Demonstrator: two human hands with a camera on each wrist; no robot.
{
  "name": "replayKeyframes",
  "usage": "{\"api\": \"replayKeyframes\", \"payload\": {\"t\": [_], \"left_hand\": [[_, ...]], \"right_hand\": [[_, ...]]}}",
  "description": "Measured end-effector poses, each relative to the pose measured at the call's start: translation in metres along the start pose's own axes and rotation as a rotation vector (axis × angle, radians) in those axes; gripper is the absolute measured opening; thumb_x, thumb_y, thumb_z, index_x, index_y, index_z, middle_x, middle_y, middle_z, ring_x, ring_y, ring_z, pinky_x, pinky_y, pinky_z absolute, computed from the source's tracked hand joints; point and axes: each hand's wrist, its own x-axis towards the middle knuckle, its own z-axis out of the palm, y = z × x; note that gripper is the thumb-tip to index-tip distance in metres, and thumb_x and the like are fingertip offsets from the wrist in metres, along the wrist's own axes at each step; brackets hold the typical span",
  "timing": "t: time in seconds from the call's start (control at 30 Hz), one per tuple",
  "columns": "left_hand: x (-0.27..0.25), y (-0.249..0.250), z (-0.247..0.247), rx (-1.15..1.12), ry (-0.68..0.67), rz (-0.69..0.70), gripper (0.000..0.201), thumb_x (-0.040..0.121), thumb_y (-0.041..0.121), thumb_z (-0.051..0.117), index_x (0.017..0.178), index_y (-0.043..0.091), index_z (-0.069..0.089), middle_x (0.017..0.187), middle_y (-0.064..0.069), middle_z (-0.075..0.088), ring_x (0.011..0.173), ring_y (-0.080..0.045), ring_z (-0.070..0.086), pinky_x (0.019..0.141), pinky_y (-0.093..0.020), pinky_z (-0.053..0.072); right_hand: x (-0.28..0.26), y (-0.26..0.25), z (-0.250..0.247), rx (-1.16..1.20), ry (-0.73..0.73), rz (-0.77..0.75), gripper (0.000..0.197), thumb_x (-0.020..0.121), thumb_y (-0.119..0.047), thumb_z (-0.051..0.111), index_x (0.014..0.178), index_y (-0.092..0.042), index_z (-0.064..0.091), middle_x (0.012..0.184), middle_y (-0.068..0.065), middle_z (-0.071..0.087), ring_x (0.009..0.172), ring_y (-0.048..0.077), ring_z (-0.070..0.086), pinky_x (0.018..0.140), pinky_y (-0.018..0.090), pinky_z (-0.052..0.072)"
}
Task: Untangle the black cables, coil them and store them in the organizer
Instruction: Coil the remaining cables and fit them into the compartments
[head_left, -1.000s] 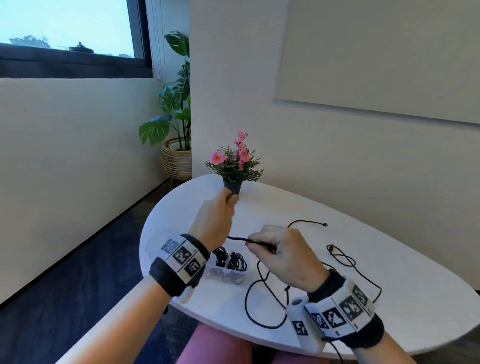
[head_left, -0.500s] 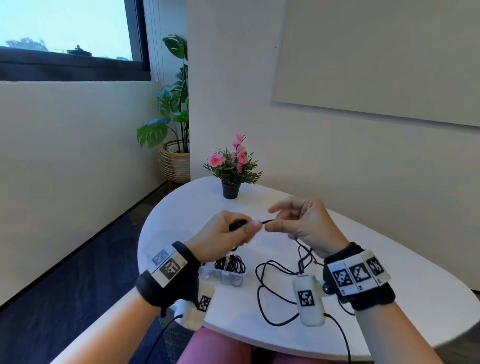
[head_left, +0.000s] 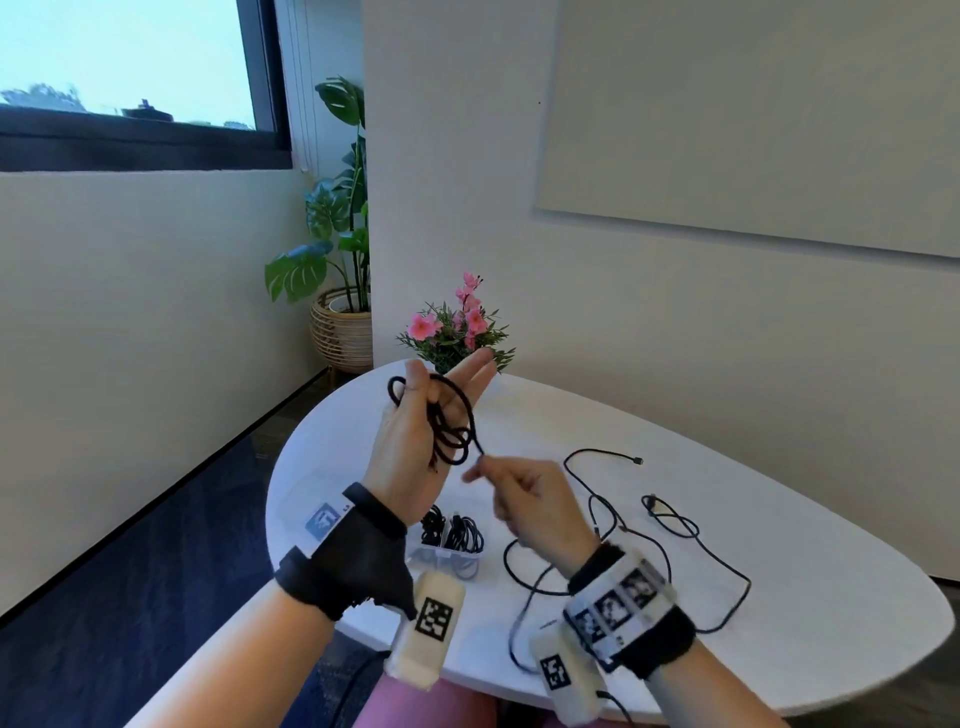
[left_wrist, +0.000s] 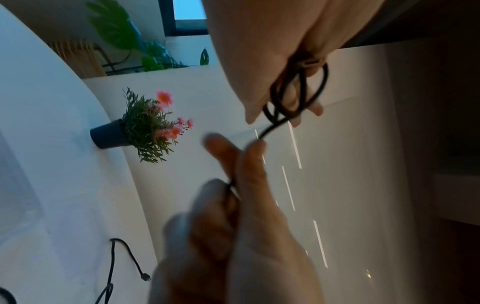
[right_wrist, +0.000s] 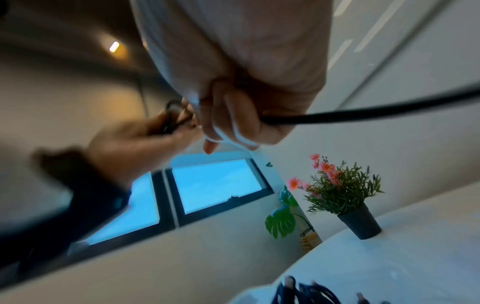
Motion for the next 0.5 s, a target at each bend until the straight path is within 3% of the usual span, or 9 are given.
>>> {"api": "replayKeyframes", "payload": {"t": [0.07,0.13,0.2,0.27,0.33,0.43,0.5], "left_hand": [[0.003,-0.001,0.001,-0.118,0.15,-0.034,0.047,0.099,0.041,0.028,0.075,0.006,0.048,0.067,0.001,0.062,0.077,-0.015,0.07,0.091,-0.037,0.049],[0.005,-0.003,-0.006,-0.155,0.302,-0.077,0.039,0.099,0.043,0.031,0.072,0.017,0.04,0.052,0.007,0.04,0.044,-0.009,0.049,0.069,-0.037,0.057],[0.005,-0.003,-0.013,-0.094,0.397,-0.093,0.037,0.099,0.046,0.033,0.072,0.021,0.036,0.051,0.01,0.034,0.037,-0.006,0.029,0.044,-0.02,0.042],[0.009,-0.004,-0.018,0.083,0.426,-0.052,0.037,0.1,0.044,0.034,0.071,0.02,0.033,0.051,0.009,0.035,0.038,-0.007,0.025,0.039,-0.017,0.024],[0.011,-0.007,-0.022,0.451,0.35,0.037,0.035,0.1,0.039,0.037,0.072,0.018,0.036,0.052,0.009,0.04,0.041,-0.011,0.029,0.042,-0.022,0.024],[0.003,-0.017,-0.03,1.201,0.081,0.13,0.027,0.096,0.042,0.041,0.085,0.017,0.044,0.06,0.004,0.051,0.053,-0.015,0.047,0.051,-0.031,0.033],[-0.004,-0.022,-0.029,1.293,-0.102,0.054,0.042,0.093,0.053,0.026,0.086,0.017,0.046,0.063,0.002,0.054,0.061,-0.021,0.053,0.056,-0.031,0.034]], "right_hand": [[-0.003,0.008,0.01,-0.151,-0.08,-0.049,0.032,0.095,-0.032,0.05,0.085,-0.011,0.072,0.046,0.002,0.039,0.041,0.008,0.033,0.048,0.018,0.03],[-0.005,0.01,0.012,-0.239,-0.206,-0.019,0.037,0.097,-0.038,0.045,0.087,-0.014,0.073,0.046,0.0,0.042,0.044,0.008,0.037,0.053,0.02,0.033],[-0.008,0.007,0.012,-0.349,-0.348,0.019,0.042,0.099,-0.041,0.041,0.091,-0.012,0.071,0.052,0.002,0.053,0.049,0.008,0.046,0.056,0.02,0.038],[-0.012,0.004,0.011,-0.465,-0.433,0.003,0.042,0.099,-0.04,0.039,0.092,-0.008,0.066,0.073,0.014,0.063,0.063,0.017,0.054,0.064,0.029,0.041],[-0.014,-0.003,0.005,-0.505,-0.44,-0.041,0.035,0.099,-0.034,0.042,0.091,-0.007,0.063,0.082,0.013,0.066,0.073,0.022,0.058,0.07,0.035,0.044],[-0.007,-0.016,-0.013,-0.532,-0.352,-0.192,0.017,0.093,-0.017,0.053,0.087,-0.012,0.068,0.073,-0.006,0.065,0.062,0.004,0.054,0.062,0.022,0.042],[0.002,-0.022,-0.026,-0.53,-0.256,-0.272,0.009,0.089,-0.018,0.062,0.086,-0.017,0.071,0.063,-0.01,0.06,0.053,0.003,0.046,0.056,0.018,0.035]]}}
